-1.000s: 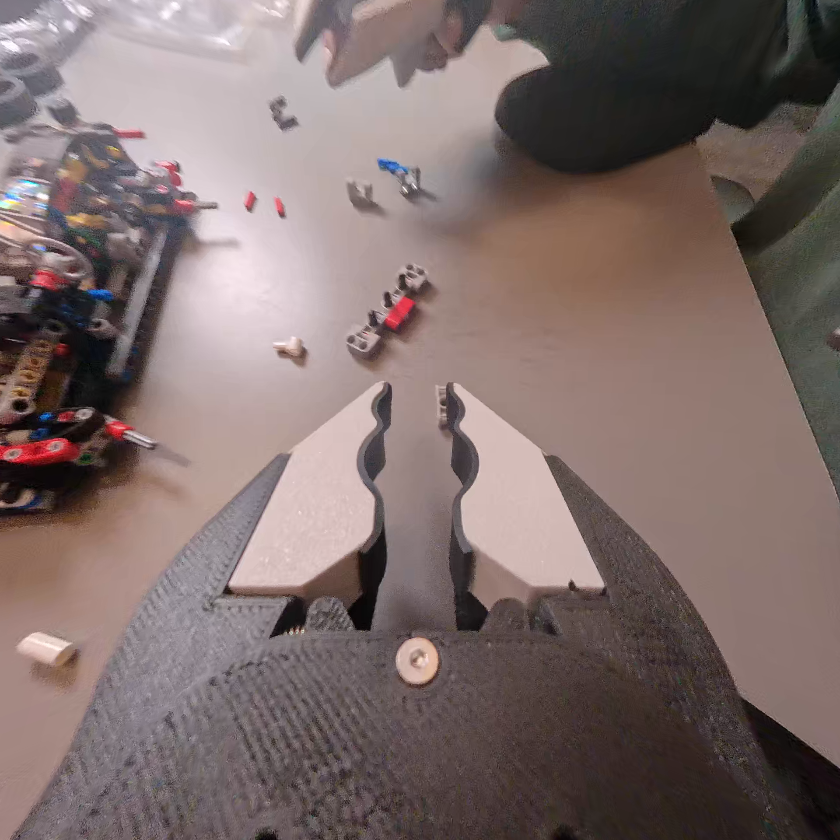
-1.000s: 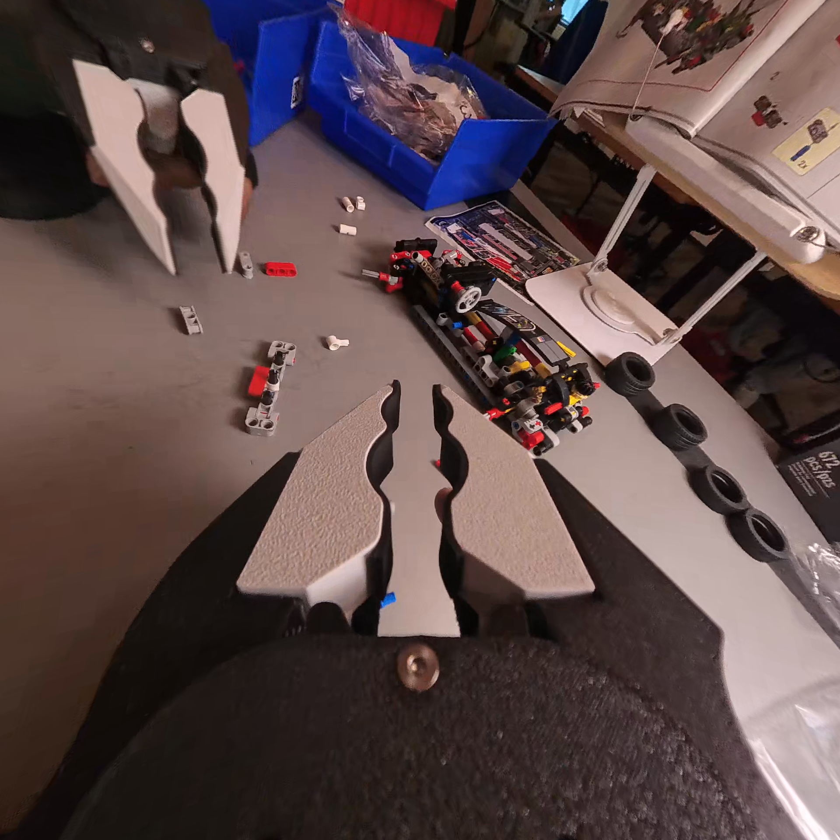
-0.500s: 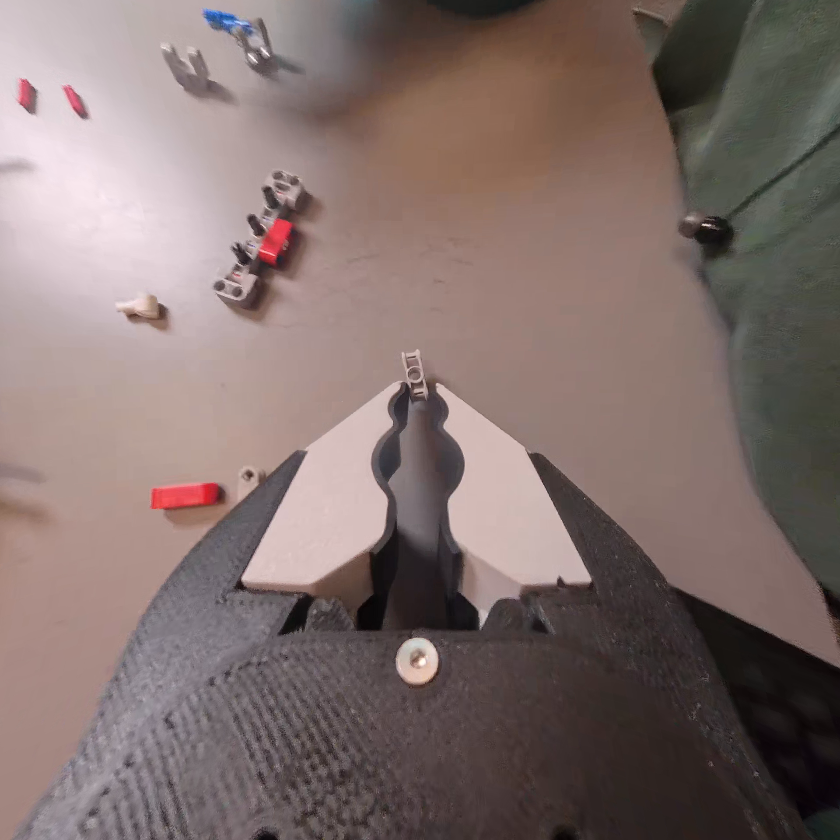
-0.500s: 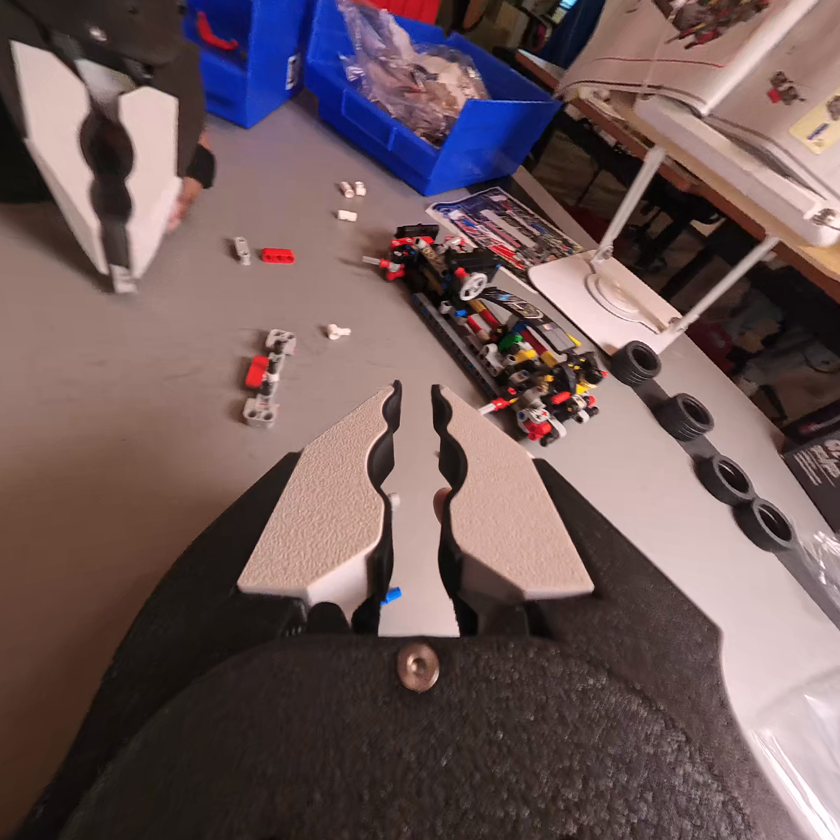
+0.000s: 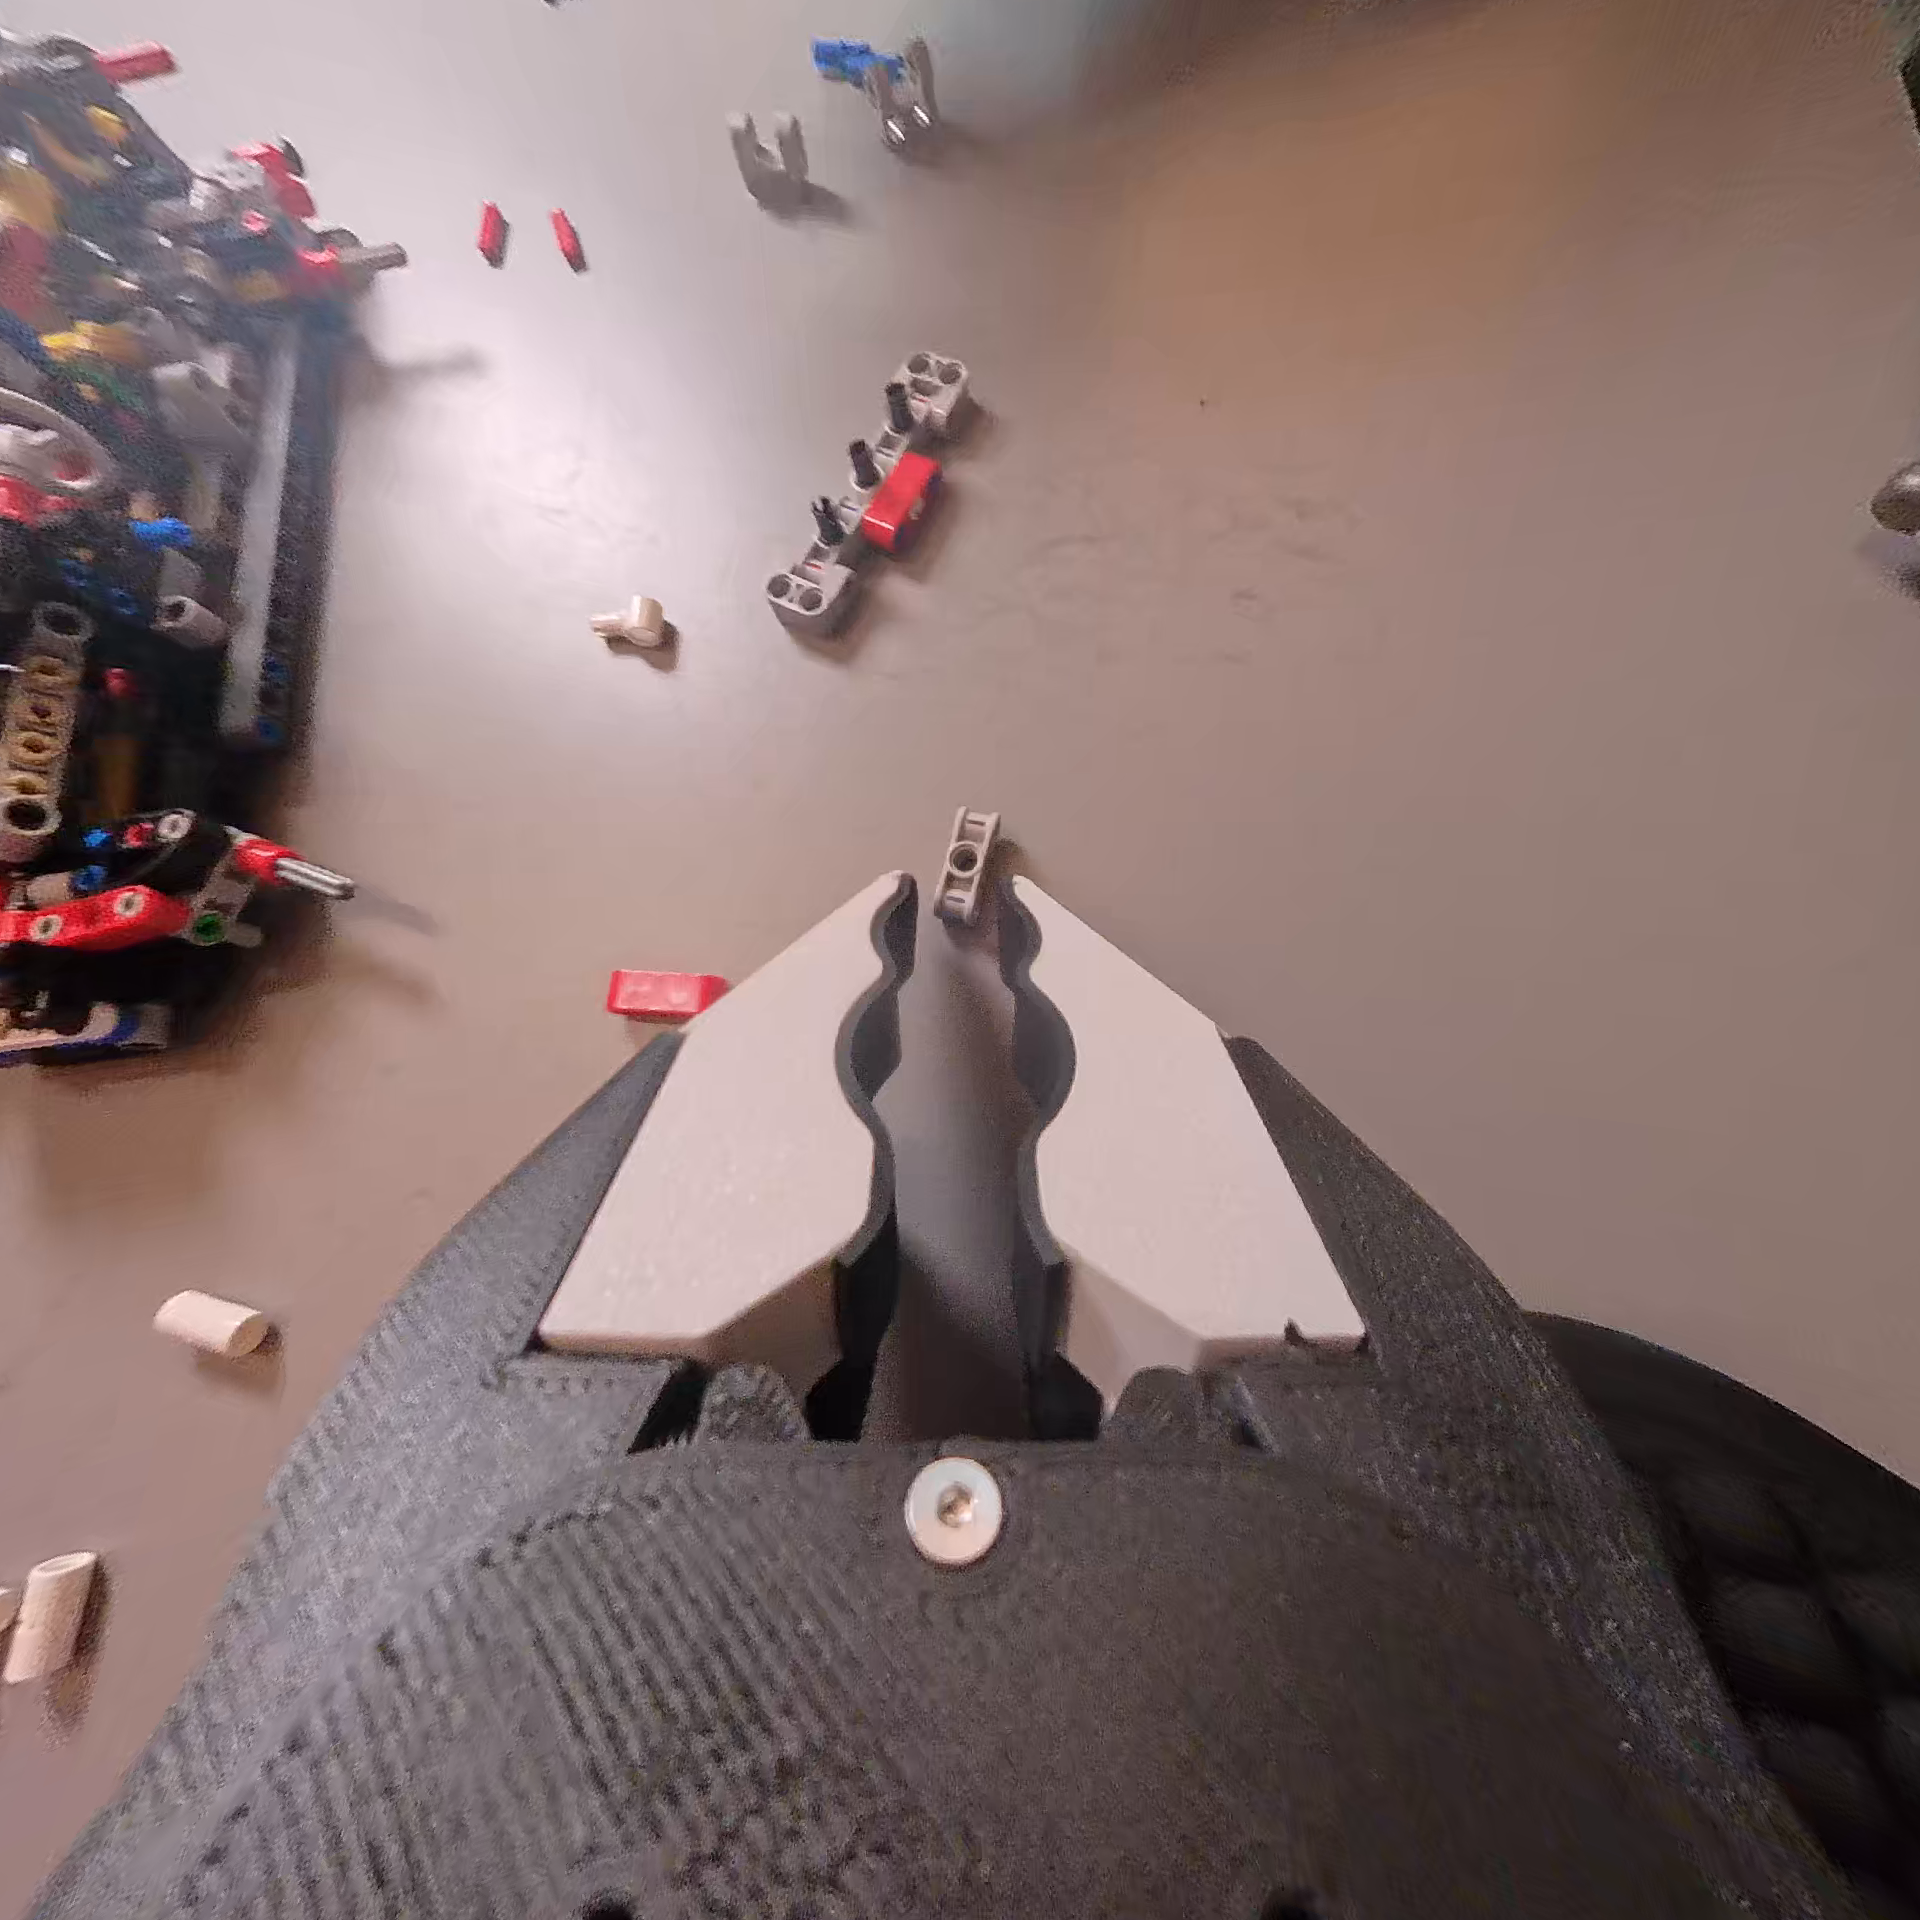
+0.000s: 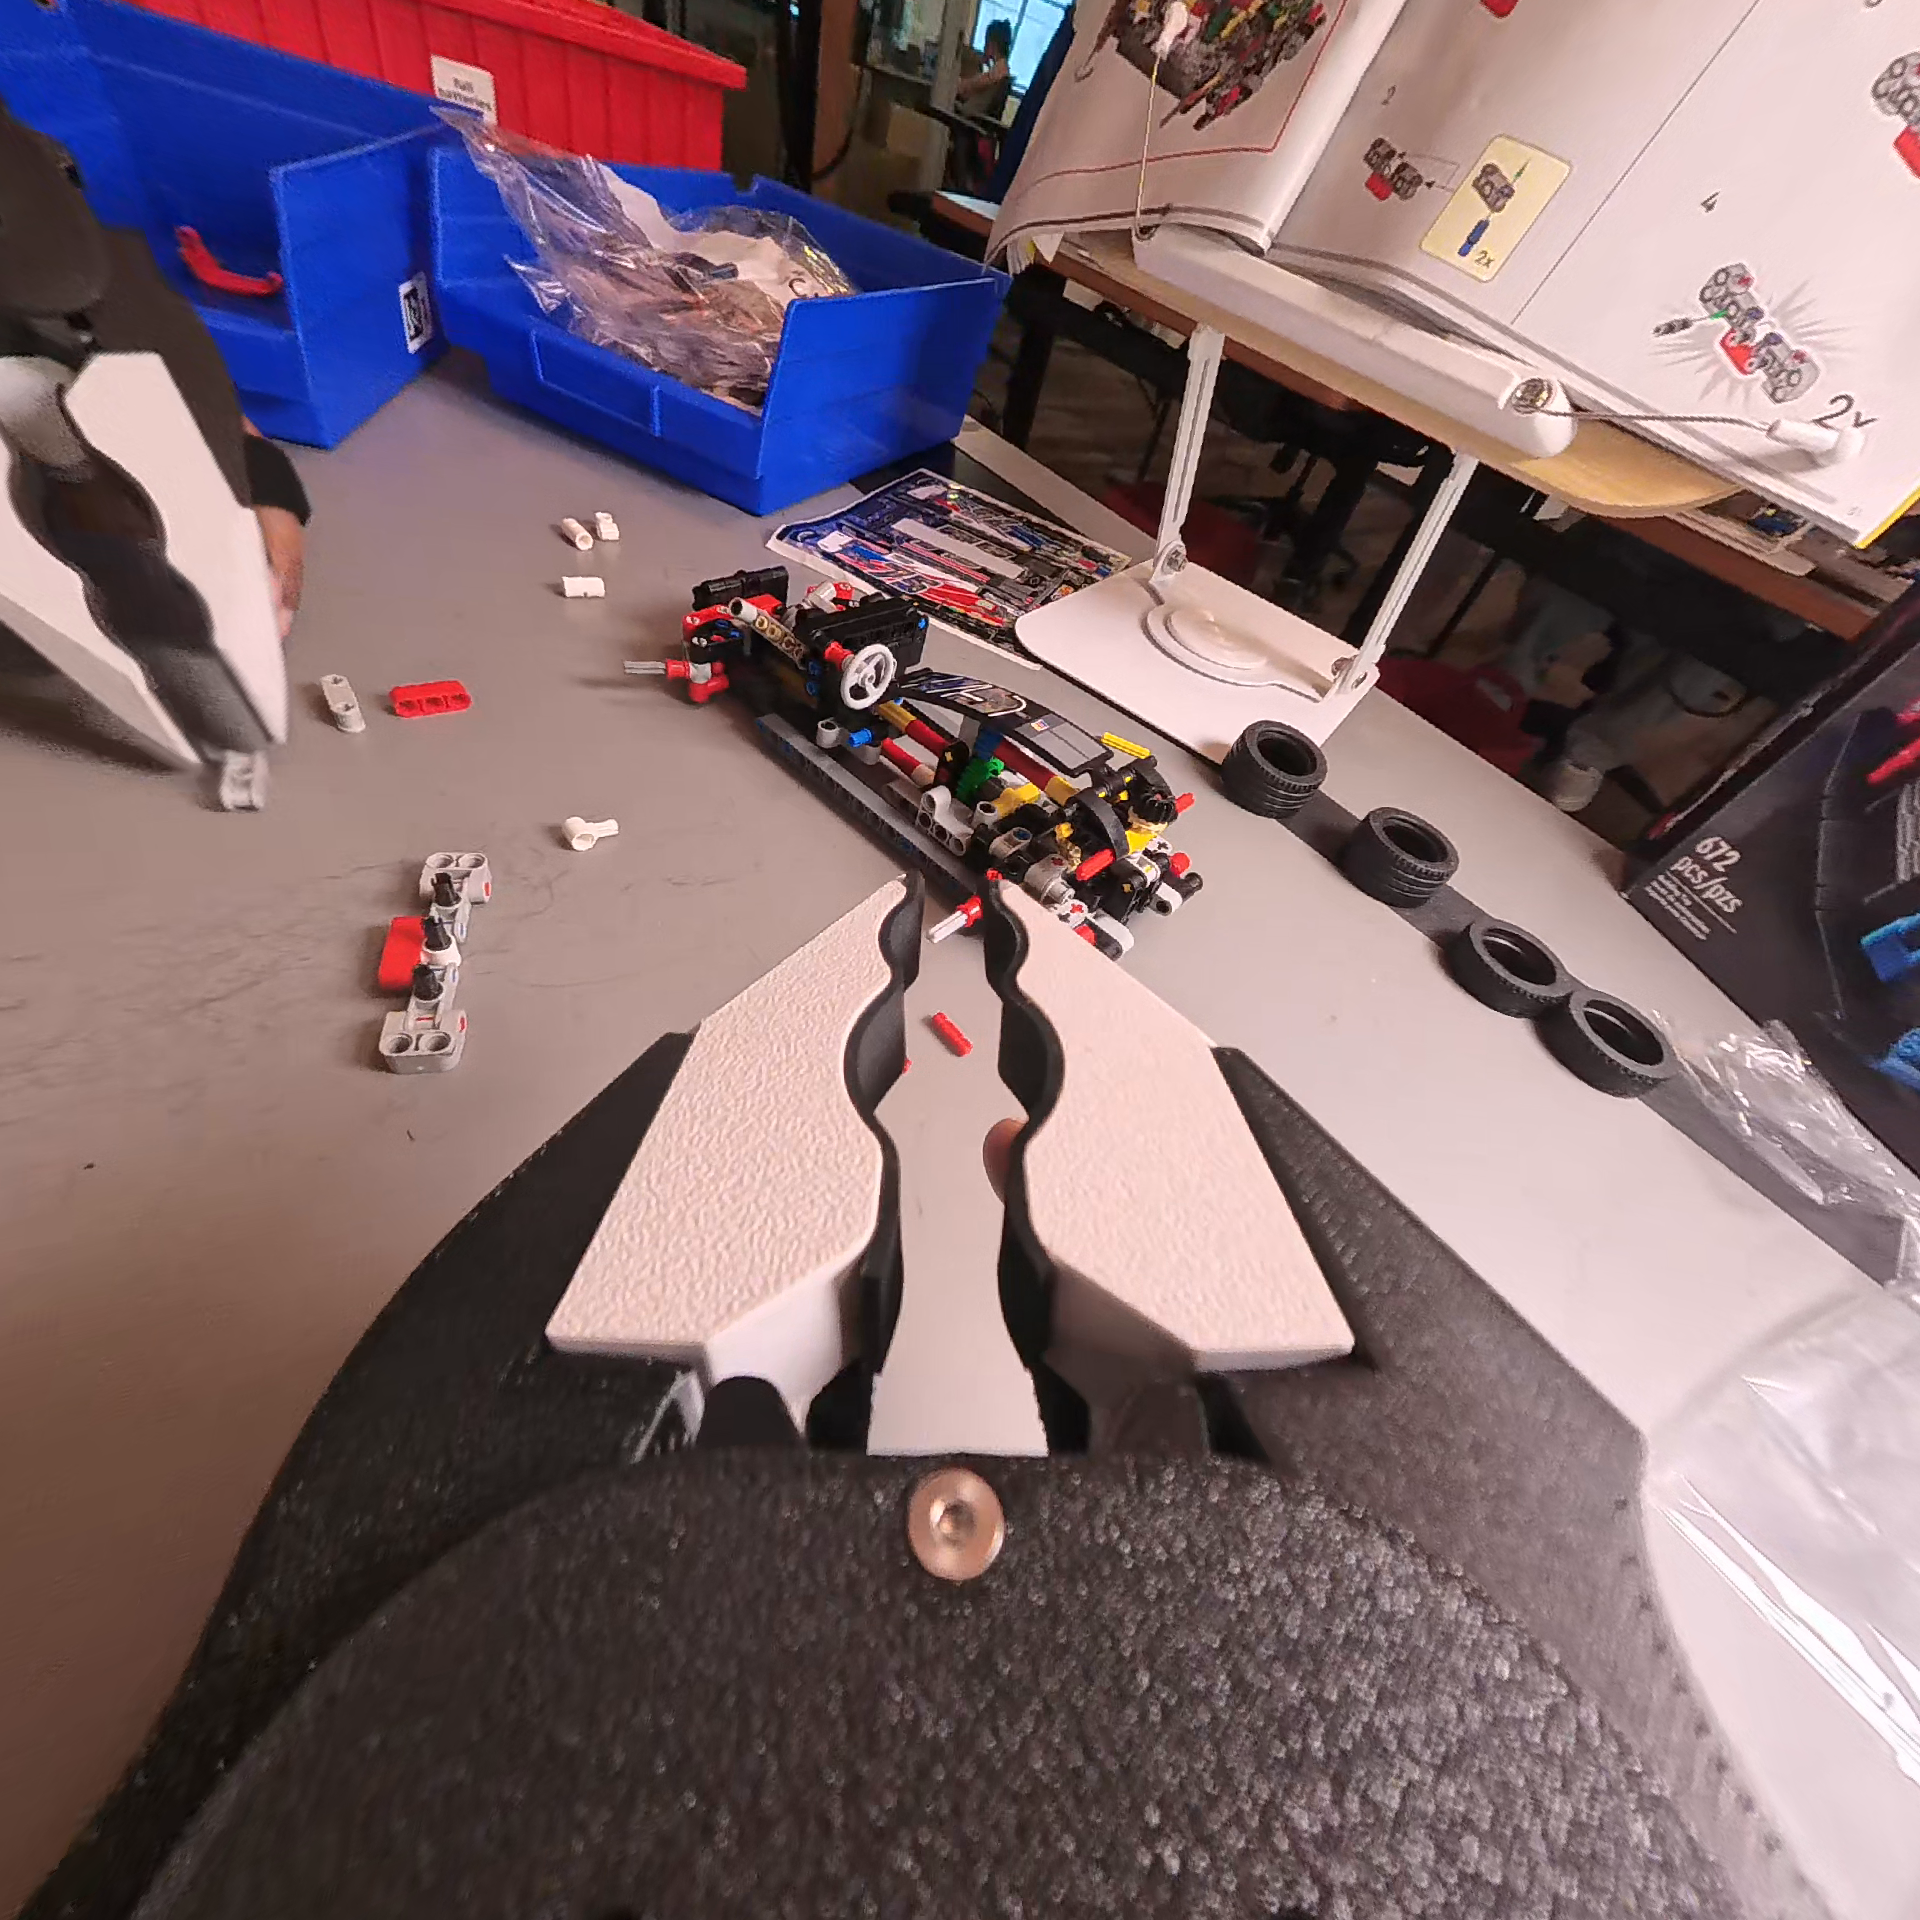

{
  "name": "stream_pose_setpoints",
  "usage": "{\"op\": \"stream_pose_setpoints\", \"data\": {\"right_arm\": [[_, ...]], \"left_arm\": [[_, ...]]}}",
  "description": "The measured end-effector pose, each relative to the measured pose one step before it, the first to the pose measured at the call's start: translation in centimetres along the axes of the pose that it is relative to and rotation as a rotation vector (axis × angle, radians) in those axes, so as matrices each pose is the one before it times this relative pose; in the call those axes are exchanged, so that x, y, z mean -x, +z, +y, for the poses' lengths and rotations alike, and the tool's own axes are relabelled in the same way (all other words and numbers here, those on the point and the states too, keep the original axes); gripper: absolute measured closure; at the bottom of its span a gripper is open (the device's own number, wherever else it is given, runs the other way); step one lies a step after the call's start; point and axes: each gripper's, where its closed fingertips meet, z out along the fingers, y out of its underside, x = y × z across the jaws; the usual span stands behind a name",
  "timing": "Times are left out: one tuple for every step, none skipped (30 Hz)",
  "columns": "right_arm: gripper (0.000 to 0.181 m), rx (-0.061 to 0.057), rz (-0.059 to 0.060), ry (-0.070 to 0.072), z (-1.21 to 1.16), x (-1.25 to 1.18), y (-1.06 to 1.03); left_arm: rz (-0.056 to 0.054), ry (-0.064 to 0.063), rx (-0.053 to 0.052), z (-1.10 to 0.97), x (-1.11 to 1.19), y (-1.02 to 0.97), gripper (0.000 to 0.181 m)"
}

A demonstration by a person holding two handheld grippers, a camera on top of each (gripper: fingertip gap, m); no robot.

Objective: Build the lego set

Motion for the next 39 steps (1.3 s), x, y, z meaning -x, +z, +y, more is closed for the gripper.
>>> {"op": "stream_pose_setpoints", "data": {"right_arm": [[0.172, 0.0011, -0.0012, 0.0008, 0.009, 0.042, 0.001], [0.172, -0.0001, -0.0004, -0.0016, -0.004, 0.035, 0.012], [0.172, 0.0002, -0.0023, -0.0027, -0.002, 0.065, 0.010], [0.172, 0.0022, -0.0043, -0.0028, 0.032, 0.083, 0.018], [0.172, 0.0029, -0.0046, -0.0029, 0.049, 0.088, 0.026], [0.172, 0.0025, -0.0051, -0.0026, 0.044, 0.096, 0.028], [0.172, 0.0033, -0.0069, -0.0015, 0.064, 0.132, 0.025], [0.172, 0.0043, -0.0099, -0.0021, 0.076, 0.199, 0.031], [0.172, 0.0026, -0.0072, -0.0035, 0.062, 0.175, 0.028], [0.172, 0.0039, -0.0049, -0.0042, 0.072, 0.134, 0.048], [0.172, 0.0055, -0.0038, -0.0050, 0.090, 0.112, 0.048], [0.172, 0.0057, -0.0026, -0.0060, 0.110, 0.094, 0.052], [0.172, 0.0051, -0.0020, -0.0052, 0.095, 0.068, 0.063], [0.172, 0.0042, -0.0030, -0.0021, 0.092, 0.076, 0.059], [0.172, 0.0022, -0.0039, 0.0002, 0.064, 0.094, 0.051], [0.172, -0.0002, -0.0037, 0.0002, 0.017, 0.089, 0.043], [0.172, -0.0004, -0.0046, -0.0002, 0.002, 0.117, 0.033], [0.172, 0.0001, -0.0059, -0.0011, 0.001, 0.126, 0.026], [0.171, -0.0003, -0.0073, -0.0027, -0.002, 0.154, 0.033], [0.171, -0.0004, -0.0073, -0.0050, -0.006, 0.169, 0.049], [0.171, 0.0015, -0.0056, -0.0072, 0.012, 0.167, 0.061], [0.171, 0.0046, -0.0001, -0.0080, 0.046, 0.090, 0.059], [0.171, 0.0079, 0.0070, -0.0066, 0.097, -0.041, 0.052], [0.171, 0.0064, 0.0094, -0.0046, 0.096, -0.113, 0.017], [0.171, 0.0028, 0.0057, -0.0001, 0.073, -0.102, -0.002], [0.172, -0.0001, 0.0021, 0.0061, 0.043, -0.087, -0.001], [0.172, -0.0009, -0.0006, 0.0102, 0.019, -0.088, 0.003], [0.172, -0.0022, -0.0026, 0.0114, -0.004, -0.064, -0.002], [0.172, -0.0043, -0.0022, 0.0090, -0.057, -0.029, -0.007], [0.172, -0.0042, 0.0006, 0.0047, -0.055, -0.034, -0.030], [0.172, -0.0019, 0.0035, 0.0009, -0.036, -0.063, -0.035], [0.173, 0.0002, 0.0044, -0.0010, -0.019, -0.084, -0.021], [0.173, 0.0011, 0.0027, -0.0009, 0.003, -0.048, -0.001], [0.173, 0.0017, -0.0002, 0.0000, 0.014, -0.001, 0.017], [0.173, 0.0019, -0.0018, 0.0006, 0.018, 0.035, 0.037], [0.173, 0.0016, -0.0015, -0.0004, 0.018, 0.056, 0.034], [0.173, 0.0016, -0.0008, -0.0019, 0.024, 0.059, 0.029], [0.173, 0.0016, -0.0006, -0.0033, 0.001, 0.072, 0.014], [0.173, 0.0012, -0.0005, -0.0040, -0.005, 0.065, 0.017]], "left_arm": [[-0.0171, -0.0077, -0.0212, -0.291, 0.376, -0.300, 0.167], [-0.0190, -0.0103, -0.0190, -0.210, 0.450, -0.372, 0.166], [-0.0257, -0.0099, -0.0127, -0.079, 0.600, -0.392, 0.166], [-0.0317, -0.0089, -0.0081, 0.041, 0.709, -0.369, 0.166], [-0.0248, -0.0107, -0.0028, 0.171, 0.643, -0.321, 0.166], [-0.0127, -0.0146, 0.0044, 0.305, 0.479, -0.224, 0.166], [-0.0062, -0.0151, 0.0102, 0.413, 0.365, -0.126, 0.166], [-0.0013, -0.0125, 0.0135, 0.457, 0.244, -0.017, 0.165], [0.0042, -0.0111, 0.0160, 0.465, 0.124, 0.079, 0.164], [0.0074, -0.0107, 0.0168, 0.436, 0.004, 0.151, 0.163], [0.0100, -0.0081, 0.0174, 0.377, -0.077, 0.194, 0.162], [0.0087, -0.0015, 0.0173, 0.313, -0.129, 0.216, 0.161], [0.0027, 0.0047, 0.0068, 0.085, -0.096, 0.159, 0.161], [-0.0002, 0.0078, 0.0006, -0.058, -0.088, 0.080, 0.164], [-0.0015, 0.0104, 0.0057, -0.005, -0.077, 0.073, 0.170], [-0.0014, 0.0102, 0.0014, -0.051, -0.101, 0.054, 0.175], [0.0025, 0.0066, -0.0008, -0.085, -0.137, 0.076, 0.175], [0.0078, 0.0034, -0.0029, -0.107, -0.196, 0.074, 0.175], [0.0092, 0.0042, -0.0039, -0.115, -0.196, 0.092, 0.175], [0.0059, 0.0060, -0.0034, -0.108, -0.150, 0.087, 0.175], [0.0050, 0.0054, -0.0029, -0.103, -0.132, 0.074, 0.175], [0.0064, 0.0037, -0.0042, -0.120, -0.151, 0.039, 0.175], [0.0040, 0.0022, -0.0067, -0.154, -0.109, -0.030, 0.175], [0.0003, -0.0002, -0.0083, -0.162, -0.030, -0.103, 0.175], [-0.0004, -0.0034, -0.0104, -0.166, 0.038, -0.152, 0.175], [0.0033, -0.0056, -0.0152, -0.186, -0.004, -0.158, 0.175], [0.0166, -0.0111, -0.0198, -0.252, -0.180, -0.129, 0.171], [0.0245, -0.0204, -0.0209, -0.278, -0.246, -0.116, 0.163], [0.0050, -0.0250, -0.0219, -0.300, 0.121, -0.153, 0.159], [-0.0201, -0.0277, -0.0239, -0.316, 0.548, -0.238, 0.158], [-0.0405, -0.0366, -0.0186, -0.197, 0.937, -0.238, 0.159], [-0.0506, -0.0429, -0.0064, 0.027, 1.148, -0.137, 0.161], [-0.0380, -0.0353, 0.0062, 0.218, 0.911, 0.028, 0.160], [-0.0230, -0.0231, 0.0163, 0.347, 0.544, 0.184, 0.158], [-0.0224, -0.0131, 0.0241, 0.400, 0.394, 0.307, 0.157], [-0.0122, -0.0008, 0.0252, 0.361, 0.136, 0.349, 0.156], [0.0024, 0.0015, 0.0156, 0.142, -0.156, 0.306, 0.153], [0.0053, -0.0022, 0.0088, -0.012, -0.242, 0.262, 0.154], [0.0035, 0.0011, 0.0126, 0.047, -0.217, 0.287, 0.155]]}}
